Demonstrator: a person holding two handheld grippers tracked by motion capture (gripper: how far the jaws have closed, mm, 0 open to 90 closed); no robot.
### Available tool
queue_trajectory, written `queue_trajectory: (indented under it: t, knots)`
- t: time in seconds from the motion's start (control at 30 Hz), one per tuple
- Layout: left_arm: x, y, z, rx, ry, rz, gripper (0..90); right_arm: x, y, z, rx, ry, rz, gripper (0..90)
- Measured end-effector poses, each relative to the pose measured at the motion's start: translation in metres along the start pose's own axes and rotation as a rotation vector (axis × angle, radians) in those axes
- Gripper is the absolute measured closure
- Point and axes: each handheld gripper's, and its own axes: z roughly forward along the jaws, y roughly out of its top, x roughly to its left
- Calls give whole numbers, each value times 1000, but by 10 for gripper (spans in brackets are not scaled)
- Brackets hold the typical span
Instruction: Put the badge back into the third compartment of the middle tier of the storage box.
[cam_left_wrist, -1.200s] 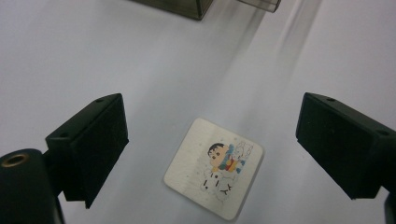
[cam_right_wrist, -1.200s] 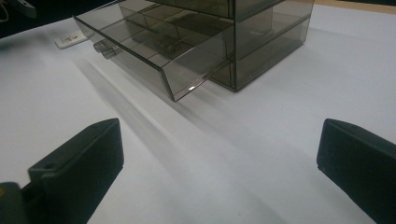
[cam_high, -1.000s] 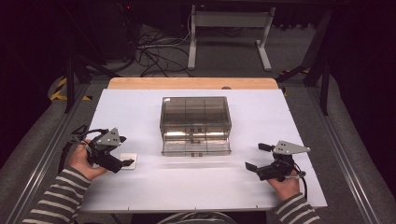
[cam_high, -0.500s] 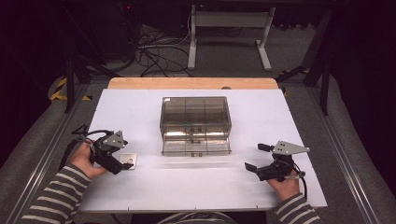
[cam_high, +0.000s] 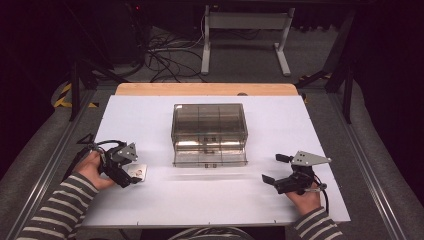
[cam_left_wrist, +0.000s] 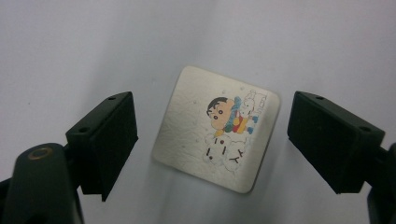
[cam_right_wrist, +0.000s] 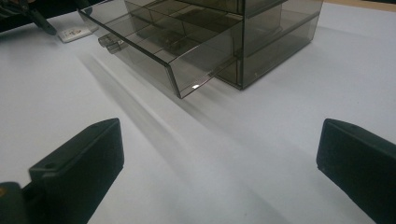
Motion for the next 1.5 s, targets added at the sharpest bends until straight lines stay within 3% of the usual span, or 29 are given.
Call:
queue_trajectory:
  t: [0.3, 0.6, 0.77, 0.9, 1.1, 1.5]
  knots:
    - [1, 0, 7, 47, -16, 6, 207, 0, 0, 0, 3, 5, -1, 15]
    - [2, 1, 10, 58, -25, 10, 230, 0, 0, 1, 5, 5, 0, 15]
    - [7, -2, 10, 50, -77, -3, 282, 0, 0, 1, 5, 7, 0, 15]
    - [10, -4, 10, 39, -89, 2, 334, 0, 0, 1, 9, 10, -3, 16]
    - [9, 1, 10, 72, -74, 14, 336, 0, 0, 1, 9, 14, -5, 16]
    - [3, 3, 7, 71, -32, 31, 336, 0, 0, 1, 7, 15, -4, 16]
